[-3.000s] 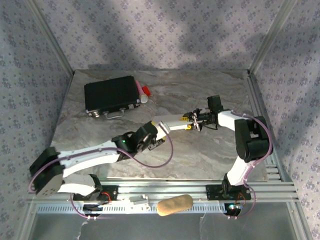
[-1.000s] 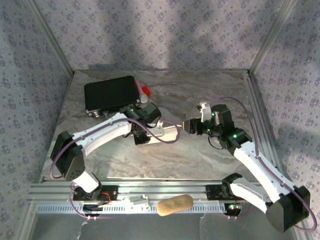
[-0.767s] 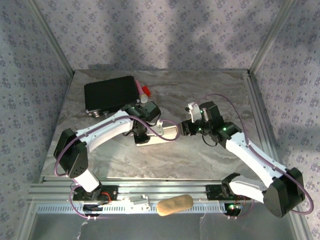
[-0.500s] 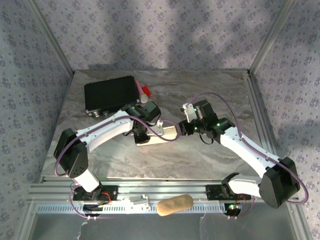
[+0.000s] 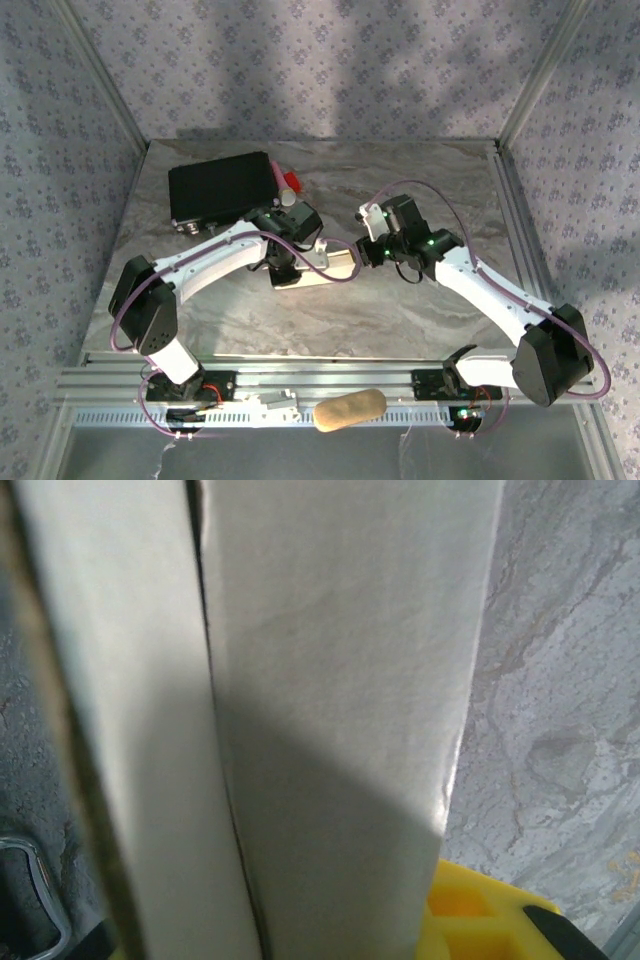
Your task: Fold the paper box
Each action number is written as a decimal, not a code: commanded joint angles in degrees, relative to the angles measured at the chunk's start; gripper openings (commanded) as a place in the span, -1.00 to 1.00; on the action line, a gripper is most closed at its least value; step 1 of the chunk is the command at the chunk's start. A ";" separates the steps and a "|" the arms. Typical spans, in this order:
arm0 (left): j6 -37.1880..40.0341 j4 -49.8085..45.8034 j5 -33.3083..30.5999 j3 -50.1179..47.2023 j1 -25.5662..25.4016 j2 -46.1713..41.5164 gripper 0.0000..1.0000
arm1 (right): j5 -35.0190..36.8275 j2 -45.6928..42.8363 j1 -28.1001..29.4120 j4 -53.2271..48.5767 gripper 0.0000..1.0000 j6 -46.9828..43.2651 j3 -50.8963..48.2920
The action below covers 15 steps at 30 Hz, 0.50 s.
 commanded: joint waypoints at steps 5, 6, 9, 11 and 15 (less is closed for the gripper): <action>0.70 0.32 0.64 0.06 0.26 0.68 -0.70 | 1.45 1.10 0.58 -2.81 -0.36 -1.26 1.34; 0.71 0.34 0.96 0.06 0.26 0.77 -0.70 | 1.45 1.07 0.66 -2.74 -0.39 -1.22 1.27; 0.40 0.68 1.15 0.05 0.47 0.66 -0.70 | 1.63 1.03 1.02 -2.70 -0.44 -1.31 1.19; 0.27 0.63 1.74 0.06 0.62 0.40 -0.70 | 2.50 1.03 1.41 -2.99 -0.43 -1.49 1.27; 0.24 0.67 2.55 0.01 0.94 0.14 -0.69 | 3.90 0.62 1.74 -3.19 -0.44 -1.50 1.17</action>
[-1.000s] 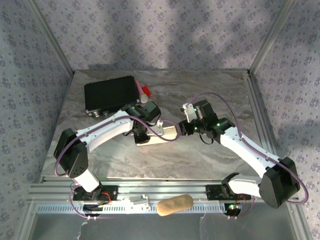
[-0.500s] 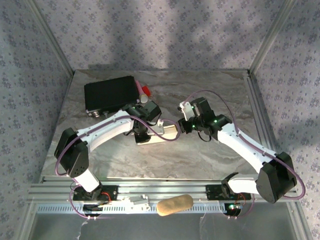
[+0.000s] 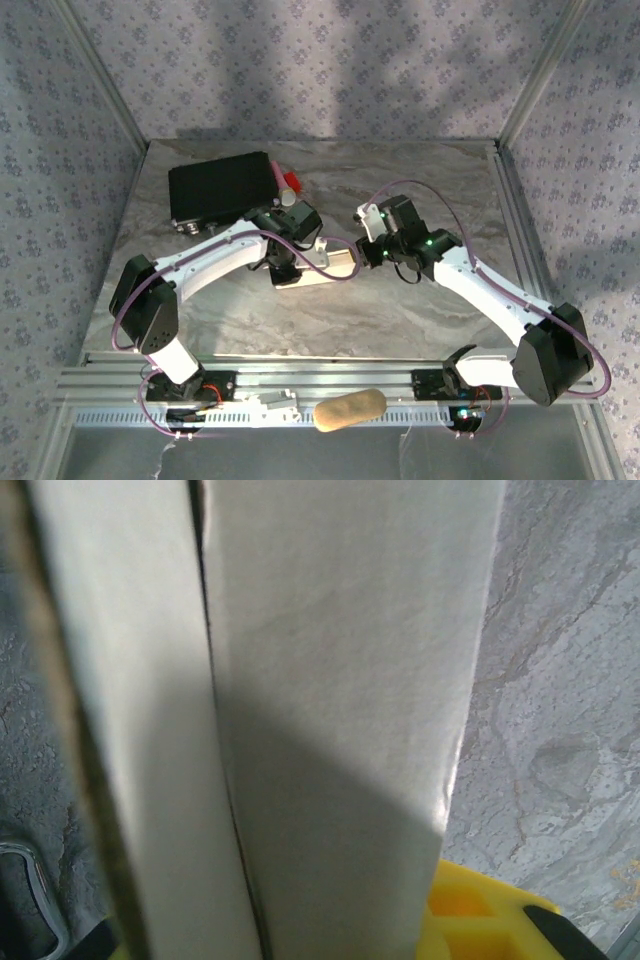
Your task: Fold the paper box
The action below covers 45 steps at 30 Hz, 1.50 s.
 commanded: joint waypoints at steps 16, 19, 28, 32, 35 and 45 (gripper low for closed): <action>0.50 0.10 3.12 -0.12 0.64 0.08 -0.69 | 5.48 -1.87 1.62 -2.38 -0.33 -1.29 -0.94; 0.65 0.42 3.21 -0.38 0.64 0.01 -0.70 | 4.88 -0.95 1.26 -2.57 -0.35 -1.53 -0.22; 0.52 0.49 2.95 -0.22 0.64 0.05 -0.69 | 4.53 0.94 1.15 -3.19 -0.62 -1.95 1.43; 0.49 0.43 2.96 -0.01 0.61 0.25 -0.69 | 4.80 0.74 1.26 -3.21 -0.70 -1.95 1.68; 0.49 0.45 3.04 0.06 0.64 0.33 -0.68 | 5.64 0.66 1.55 -3.80 -0.67 -2.07 2.32; 0.26 0.10 3.30 0.50 0.63 0.61 -0.67 | 6.89 1.52 2.17 -4.99 -0.61 -2.22 4.19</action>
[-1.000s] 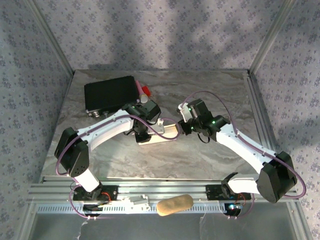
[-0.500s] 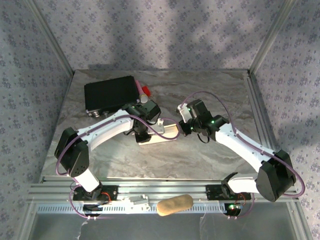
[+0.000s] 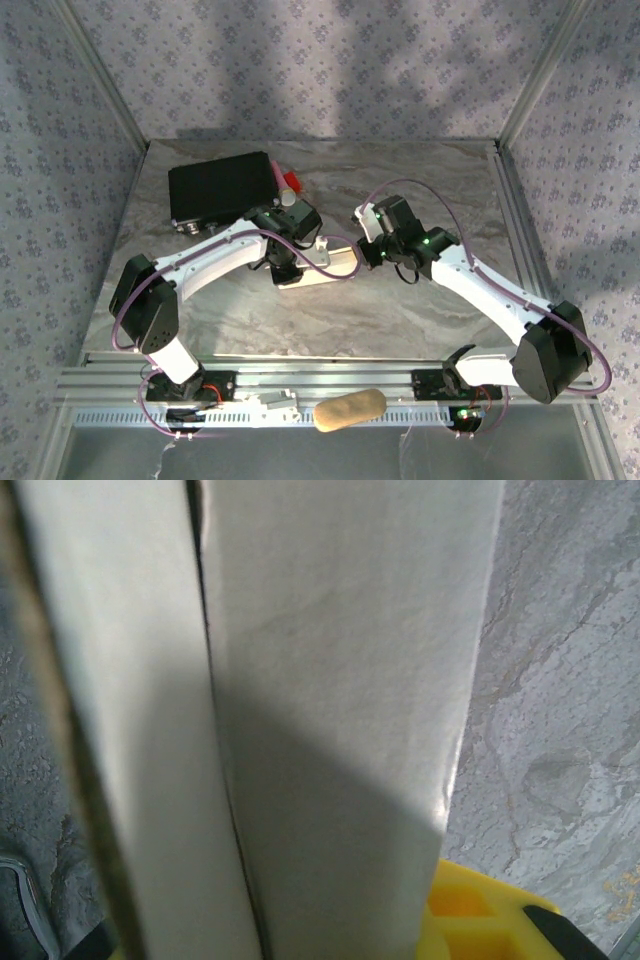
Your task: Fold the paper box
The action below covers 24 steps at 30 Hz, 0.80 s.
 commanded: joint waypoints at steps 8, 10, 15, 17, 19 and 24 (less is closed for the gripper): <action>0.30 -0.73 1.83 0.49 0.37 0.48 -0.65 | 1.92 2.32 0.79 -1.95 -0.73 -0.85 2.76; 0.29 -0.64 1.84 0.49 0.35 0.47 -0.63 | 2.10 2.33 0.86 -1.91 -0.79 -0.82 2.92; -0.53 -0.31 1.92 0.91 0.33 0.73 -0.47 | 3.32 3.17 1.88 -3.69 -1.00 0.14 4.84; -1.23 -0.20 2.30 1.50 0.31 1.16 -0.43 | 4.04 3.82 2.68 -5.05 -1.00 1.18 6.24; -1.71 -0.12 2.57 1.99 0.29 1.53 -0.43 | 4.70 4.72 3.18 -6.61 -1.00 2.02 7.61; -2.69 0.06 2.23 2.79 0.07 2.69 -0.43 | 5.09 6.10 3.69 -9.31 -1.00 4.83 9.82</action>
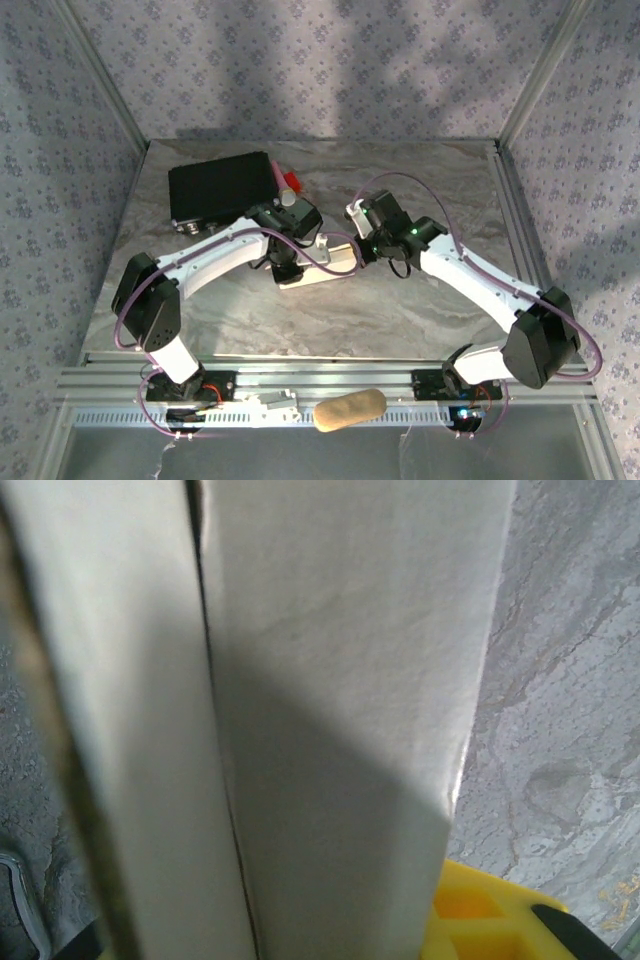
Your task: Fold the paper box
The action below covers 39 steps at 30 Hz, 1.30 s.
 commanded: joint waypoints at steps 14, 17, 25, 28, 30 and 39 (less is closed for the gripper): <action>-3.69 0.74 1.93 2.06 -0.53 1.74 -0.30 | -1.71 3.54 1.86 -7.27 -1.00 9.74 8.98; -4.14 0.83 1.75 2.24 -0.69 1.88 -0.25 | -1.52 3.96 2.00 -8.73 -1.00 10.33 10.04; -4.64 0.30 1.15 3.35 -0.95 2.10 -0.23 | -0.89 4.38 2.19 -11.54 -1.00 10.33 10.57; -4.82 0.04 1.19 3.64 -1.03 1.88 -0.23 | -0.39 3.64 2.06 -12.36 -1.00 10.03 9.81; -4.99 -0.05 1.15 3.70 -1.21 1.84 -0.23 | -0.79 3.14 1.95 -12.70 -1.00 9.94 9.45; -5.77 -0.01 -0.83 4.91 -2.50 3.19 -0.22 | -3.20 3.19 1.48 -14.60 -1.00 9.93 9.78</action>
